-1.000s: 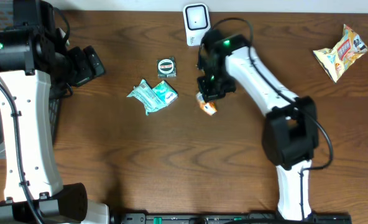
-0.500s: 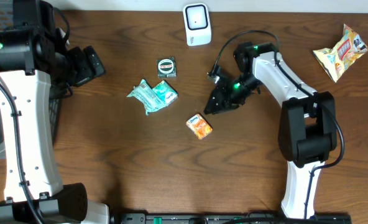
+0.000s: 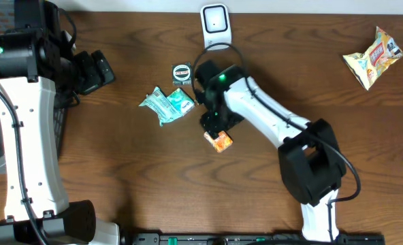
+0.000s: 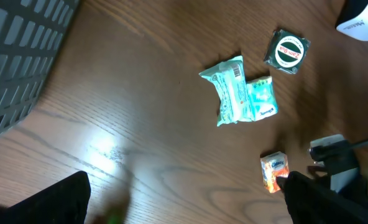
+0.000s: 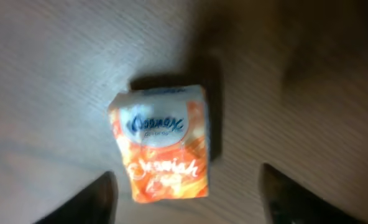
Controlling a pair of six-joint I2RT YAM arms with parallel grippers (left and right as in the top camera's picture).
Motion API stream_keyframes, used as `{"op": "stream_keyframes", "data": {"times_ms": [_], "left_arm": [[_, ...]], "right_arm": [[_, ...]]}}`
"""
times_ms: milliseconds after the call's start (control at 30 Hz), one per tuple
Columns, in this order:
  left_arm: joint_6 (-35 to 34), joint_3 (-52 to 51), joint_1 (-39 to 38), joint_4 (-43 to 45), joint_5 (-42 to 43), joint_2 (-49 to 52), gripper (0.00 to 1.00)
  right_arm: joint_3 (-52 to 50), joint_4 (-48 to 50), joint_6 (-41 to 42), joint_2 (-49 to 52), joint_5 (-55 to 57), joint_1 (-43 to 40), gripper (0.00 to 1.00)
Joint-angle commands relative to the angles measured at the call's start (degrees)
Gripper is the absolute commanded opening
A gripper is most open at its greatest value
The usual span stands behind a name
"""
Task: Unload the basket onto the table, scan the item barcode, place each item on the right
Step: 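Regrasp the orange Kleenex pack with the right gripper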
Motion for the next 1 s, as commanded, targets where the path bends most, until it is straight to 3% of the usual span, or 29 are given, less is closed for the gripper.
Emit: {"op": "stream_keyframes", "data": {"times_ms": [0,67,200,367,400,567,667,833,967], "left_arm": [[0.1,0.5,0.1,-0.2,-0.3,-0.5,0.98],[0.1,0.5,0.1,-0.2,-0.3,-0.5,0.98],[0.1,0.5,0.1,-0.2,-0.3,-0.5,0.98],[0.1,0.5,0.1,-0.2,-0.3,-0.5,0.98],[0.1,0.5,0.1,-0.2,-0.3,-0.5,0.98],[0.1,0.5,0.1,-0.2,-0.3,-0.5,0.98],[0.1,0.5,0.1,-0.2,-0.3,-0.5,0.98],[0.1,0.5,0.1,-0.2,-0.3,-0.5,0.98],[0.1,0.5,0.1,-0.2,-0.3,-0.5,0.98]], "right_arm": [[-0.1,0.5,2.3,-0.7,6.8,-0.7,0.84],[-0.1,0.7,2.1,-0.7,2.1,-2.4,0.99],[-0.1,0.7,-3.9,-0.7,-14.7,-7.3,0.99],[-0.1,1.4,-5.0,-0.7,-17.3,-11.5,0.95],[-0.5,2.4,-4.0,-0.7,-20.3,-12.8,0.99],[-4.2,4.3,-8.9,-0.7,-34.8,-15.3,0.99],[-10.1,9.2,-8.3,-0.7,-37.7,-15.6,0.79],[-15.6,17.1,-1.5,-0.7,-38.7,-15.9,0.72],[-17.6,19.5,-1.0,-0.7,-40.2,-15.3,0.69]]}}
